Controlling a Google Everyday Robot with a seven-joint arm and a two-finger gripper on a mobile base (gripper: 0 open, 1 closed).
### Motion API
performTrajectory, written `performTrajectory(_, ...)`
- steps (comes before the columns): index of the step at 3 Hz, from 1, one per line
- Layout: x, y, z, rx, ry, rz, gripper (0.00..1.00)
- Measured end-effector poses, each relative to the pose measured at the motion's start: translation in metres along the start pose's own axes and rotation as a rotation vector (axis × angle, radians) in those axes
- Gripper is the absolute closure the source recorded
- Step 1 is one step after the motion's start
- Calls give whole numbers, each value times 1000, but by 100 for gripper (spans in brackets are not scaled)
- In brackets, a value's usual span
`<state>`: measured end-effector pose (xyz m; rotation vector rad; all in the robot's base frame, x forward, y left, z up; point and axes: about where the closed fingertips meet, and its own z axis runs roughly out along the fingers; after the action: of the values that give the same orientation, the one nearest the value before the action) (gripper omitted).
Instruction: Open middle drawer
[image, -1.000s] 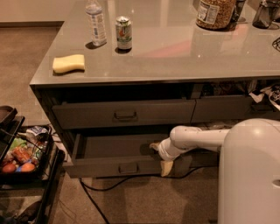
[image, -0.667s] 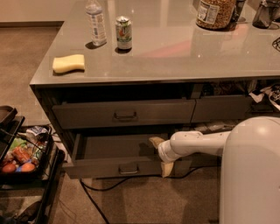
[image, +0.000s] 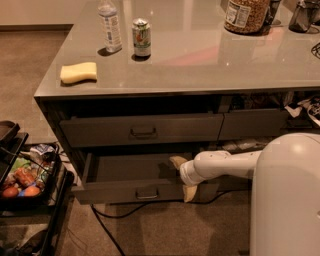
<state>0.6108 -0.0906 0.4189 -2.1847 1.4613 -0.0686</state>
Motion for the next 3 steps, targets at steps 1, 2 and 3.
performTrajectory(1,-17,0,-15,33,14,-58,0)
performTrajectory(2,-38,3,-51,107,36,-118,0)
performTrajectory(3,-44,22,-53,95,32,-126,18)
